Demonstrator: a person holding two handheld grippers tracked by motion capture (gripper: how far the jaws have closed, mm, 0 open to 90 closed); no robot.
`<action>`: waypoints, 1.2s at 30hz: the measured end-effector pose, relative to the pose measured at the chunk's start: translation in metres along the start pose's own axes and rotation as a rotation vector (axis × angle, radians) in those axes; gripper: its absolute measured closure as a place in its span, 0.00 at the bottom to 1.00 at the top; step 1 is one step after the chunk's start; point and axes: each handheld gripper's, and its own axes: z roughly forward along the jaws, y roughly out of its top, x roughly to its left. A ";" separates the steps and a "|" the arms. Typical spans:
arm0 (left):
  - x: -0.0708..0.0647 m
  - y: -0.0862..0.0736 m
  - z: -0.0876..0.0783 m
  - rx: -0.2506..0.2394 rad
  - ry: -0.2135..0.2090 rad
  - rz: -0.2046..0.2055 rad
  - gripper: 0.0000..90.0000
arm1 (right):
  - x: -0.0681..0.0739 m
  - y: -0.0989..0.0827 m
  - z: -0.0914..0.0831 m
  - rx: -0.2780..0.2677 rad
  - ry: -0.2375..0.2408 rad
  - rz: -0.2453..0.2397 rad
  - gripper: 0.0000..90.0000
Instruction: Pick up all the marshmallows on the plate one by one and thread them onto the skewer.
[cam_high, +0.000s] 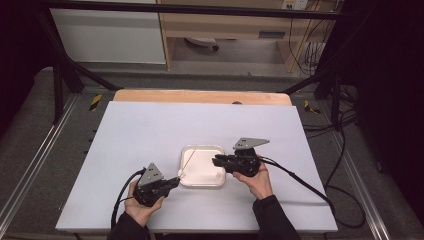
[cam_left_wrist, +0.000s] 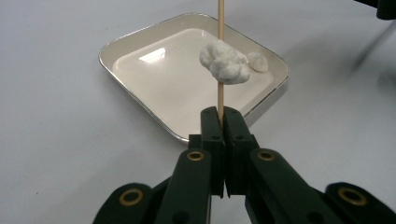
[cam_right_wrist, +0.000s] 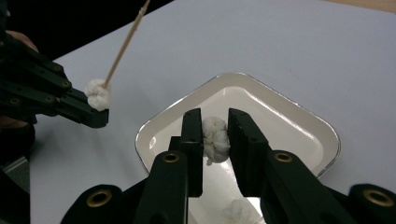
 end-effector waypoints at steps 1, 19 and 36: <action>0.000 0.000 0.000 -0.001 0.001 0.000 0.99 | 0.000 0.002 -0.002 -0.011 0.009 0.008 0.85; -0.006 0.001 0.000 -0.002 -0.004 0.019 0.99 | -0.001 0.031 -0.027 -0.140 0.056 0.076 0.86; -0.010 0.002 0.000 -0.012 -0.023 0.041 0.99 | 0.010 0.049 -0.006 -0.165 0.144 0.113 0.87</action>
